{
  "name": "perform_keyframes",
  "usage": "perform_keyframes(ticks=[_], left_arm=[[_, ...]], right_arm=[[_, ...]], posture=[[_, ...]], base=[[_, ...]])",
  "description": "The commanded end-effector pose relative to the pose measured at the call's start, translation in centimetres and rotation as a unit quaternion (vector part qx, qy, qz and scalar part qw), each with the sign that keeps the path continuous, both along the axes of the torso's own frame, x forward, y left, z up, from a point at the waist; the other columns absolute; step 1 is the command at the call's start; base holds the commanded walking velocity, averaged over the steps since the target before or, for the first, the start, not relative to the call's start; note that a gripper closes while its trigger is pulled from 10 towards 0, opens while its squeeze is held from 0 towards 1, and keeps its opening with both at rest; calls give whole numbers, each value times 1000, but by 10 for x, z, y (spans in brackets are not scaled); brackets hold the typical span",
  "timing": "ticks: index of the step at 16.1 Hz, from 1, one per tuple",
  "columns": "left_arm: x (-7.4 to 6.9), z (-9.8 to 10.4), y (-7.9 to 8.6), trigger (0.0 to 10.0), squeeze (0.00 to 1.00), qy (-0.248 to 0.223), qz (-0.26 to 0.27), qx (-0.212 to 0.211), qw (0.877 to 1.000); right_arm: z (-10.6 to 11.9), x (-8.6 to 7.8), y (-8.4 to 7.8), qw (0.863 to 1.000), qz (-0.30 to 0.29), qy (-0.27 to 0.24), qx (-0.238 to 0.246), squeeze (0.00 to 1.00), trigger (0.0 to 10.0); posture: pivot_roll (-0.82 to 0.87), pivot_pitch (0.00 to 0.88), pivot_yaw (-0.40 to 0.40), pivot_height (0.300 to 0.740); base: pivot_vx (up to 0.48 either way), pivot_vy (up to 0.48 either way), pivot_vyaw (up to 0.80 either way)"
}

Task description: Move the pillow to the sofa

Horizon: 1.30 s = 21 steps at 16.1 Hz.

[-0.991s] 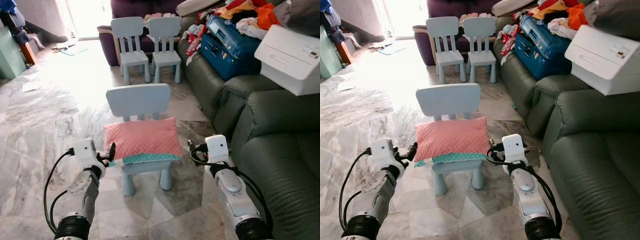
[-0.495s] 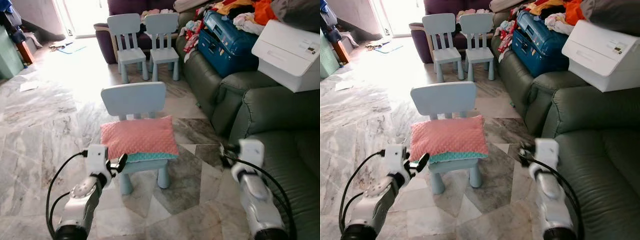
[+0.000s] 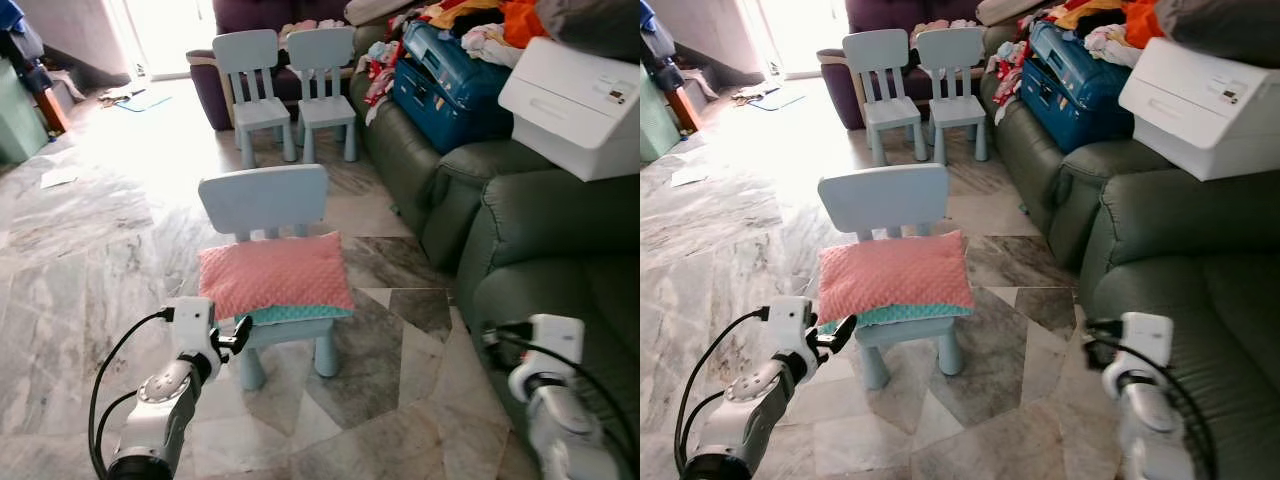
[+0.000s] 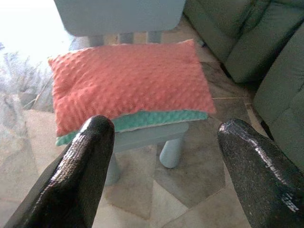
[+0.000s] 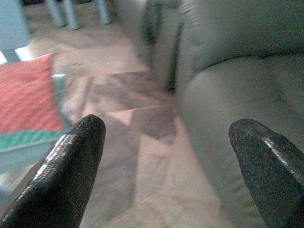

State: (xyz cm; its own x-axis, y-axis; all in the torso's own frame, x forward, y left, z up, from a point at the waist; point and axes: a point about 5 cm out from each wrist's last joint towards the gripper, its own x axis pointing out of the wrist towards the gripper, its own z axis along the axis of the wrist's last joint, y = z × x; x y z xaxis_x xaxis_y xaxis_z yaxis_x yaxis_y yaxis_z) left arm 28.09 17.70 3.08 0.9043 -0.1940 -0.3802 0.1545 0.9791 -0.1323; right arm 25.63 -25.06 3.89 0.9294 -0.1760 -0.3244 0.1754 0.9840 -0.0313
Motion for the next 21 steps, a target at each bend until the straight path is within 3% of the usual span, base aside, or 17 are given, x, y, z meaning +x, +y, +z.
perform_keyframes(ticks=[1,4,7,8,12,21], left_arm=[[1,3,0,10000,0,-1,-3,4,1000],[-4,1,6,10000,0,3,8,-1,1000],[-4,1,7,10000,0,1,4,5,1000],[-4,1,4,10000,0,-1,-4,6,1000],[-4,3,-5,10000,0,-11,-38,18,999],[-4,3,-5,10000,0,-11,-38,18,999]], right_arm=[[8,8,10,1000,25,-7,7,0,10000],[14,13,21,999,11,-21,48,0,10000],[21,16,32,999,25,-42,13,0,10000],[26,18,35,997,38,-58,-21,0,10000],[36,22,50,995,74,-68,0,0,10000],[36,22,50,995,78,-68,-12,0,10000]], posture=[[-191,0,32,740],[-178,0,27,740],[-177,0,28,740],[-177,0,28,740],[-181,0,25,740],[-181,0,24,740]], base=[[0,0,0],[0,0,0],[0,0,0],[0,0,0],[0,0,0],[0,0,0]])
